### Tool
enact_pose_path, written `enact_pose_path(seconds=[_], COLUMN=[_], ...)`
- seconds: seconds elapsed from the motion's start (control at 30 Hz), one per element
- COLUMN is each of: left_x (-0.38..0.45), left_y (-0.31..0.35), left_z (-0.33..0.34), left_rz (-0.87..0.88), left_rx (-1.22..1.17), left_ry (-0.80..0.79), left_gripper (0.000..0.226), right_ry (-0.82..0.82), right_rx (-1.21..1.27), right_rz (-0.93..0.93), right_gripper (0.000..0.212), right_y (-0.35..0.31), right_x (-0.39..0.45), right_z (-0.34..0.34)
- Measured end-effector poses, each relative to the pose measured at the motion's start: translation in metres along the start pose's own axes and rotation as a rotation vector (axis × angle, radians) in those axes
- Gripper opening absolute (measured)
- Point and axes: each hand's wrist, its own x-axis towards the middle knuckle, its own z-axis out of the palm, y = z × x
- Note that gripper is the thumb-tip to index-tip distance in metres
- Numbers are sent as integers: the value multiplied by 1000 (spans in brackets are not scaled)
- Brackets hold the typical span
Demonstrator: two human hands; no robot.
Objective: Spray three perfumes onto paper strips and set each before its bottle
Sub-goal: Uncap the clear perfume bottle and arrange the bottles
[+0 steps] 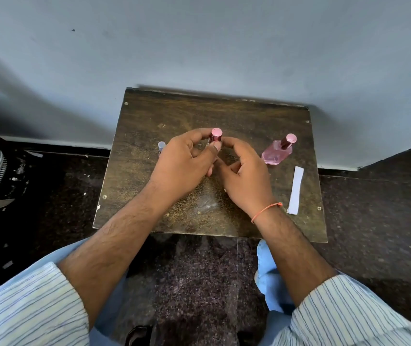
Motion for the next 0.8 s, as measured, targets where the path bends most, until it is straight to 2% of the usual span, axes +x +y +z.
enact_pose_path(seconds=[0.17, 0.33, 0.47, 0.6, 0.8], left_x=[-1, -1, 3, 10, 15], left_y=[0, 9, 14, 6, -12], left_z=[0, 5, 11, 19, 27], left_rz=[9, -45, -49, 5, 124], left_rx=[-61, -311, -354, -197, 341], left_ry=[-39, -55, -36, 25, 84], left_gripper=[29, 25, 24, 21, 18], right_ry=[-94, -180, -217, -233, -230], right_rx=[42, 32, 11, 26, 14], right_rz=[21, 47, 25, 10, 2], right_gripper=[24, 28, 25, 21, 25], right_y=[-1, 6, 6, 7, 12], right_x=[-18, -34, -44, -48, -53], right_z=[-14, -28, -41, -52, -68])
